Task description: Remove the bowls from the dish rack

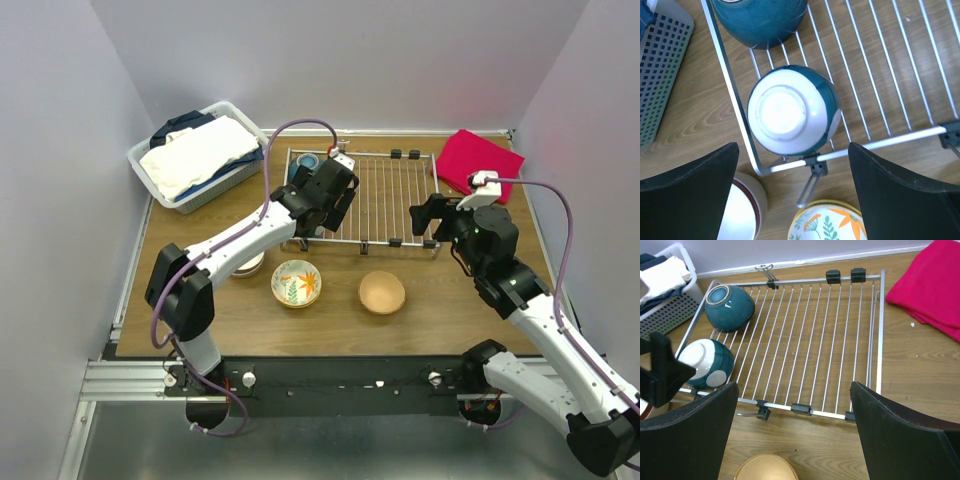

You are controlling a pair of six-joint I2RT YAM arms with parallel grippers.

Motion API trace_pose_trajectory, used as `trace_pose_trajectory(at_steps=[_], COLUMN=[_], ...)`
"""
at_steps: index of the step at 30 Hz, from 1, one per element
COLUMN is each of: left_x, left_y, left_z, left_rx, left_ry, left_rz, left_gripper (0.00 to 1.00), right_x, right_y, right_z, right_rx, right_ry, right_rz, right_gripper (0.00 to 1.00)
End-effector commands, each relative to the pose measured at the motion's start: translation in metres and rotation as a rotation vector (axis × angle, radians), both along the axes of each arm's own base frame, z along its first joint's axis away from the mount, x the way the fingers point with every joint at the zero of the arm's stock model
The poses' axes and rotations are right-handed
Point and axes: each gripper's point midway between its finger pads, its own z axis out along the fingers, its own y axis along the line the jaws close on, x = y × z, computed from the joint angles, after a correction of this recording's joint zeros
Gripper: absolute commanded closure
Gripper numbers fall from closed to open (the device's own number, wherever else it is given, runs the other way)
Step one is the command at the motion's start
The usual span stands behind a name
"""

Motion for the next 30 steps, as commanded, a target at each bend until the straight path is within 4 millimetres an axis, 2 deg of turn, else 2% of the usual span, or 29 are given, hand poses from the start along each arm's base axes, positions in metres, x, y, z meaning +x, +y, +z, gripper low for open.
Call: trace_pose_trajectory(at_steps=[1, 7, 19, 24, 30], left_x=[0.015, 0.023, 0.019, 0.025, 0.035], left_y=[0.008, 0.000, -0.028, -0.039, -0.070], left_z=[-0.015, -0.033, -0.072, -0.077, -0.071], left_rx=[0.095, 0.113, -0.003, -0.051, -0.151], left_ry=[0.026, 0.066, 0.209, 0.235, 0.234], left_rz=[0.039, 0.039, -0.009, -0.026, -0.098], left_gripper=[0.01, 0.01, 0.01, 0.01, 0.01], right_x=[-0.003, -0.005, -0.004, -0.002, -0.002], right_y=[0.007, 0.011, 0.011, 0.010, 0.010], right_z=[-0.015, -0.019, -0.023, -0.024, -0.027], right_rx=[-0.001, 0.006, -0.010, -0.020, -0.027], right_ry=[0.047, 0.062, 0.070, 0.074, 0.080], right_rz=[0.034, 0.056, 0.054, 0.055, 0.052], right_gripper=[0.00, 0.00, 0.00, 0.00, 0.00])
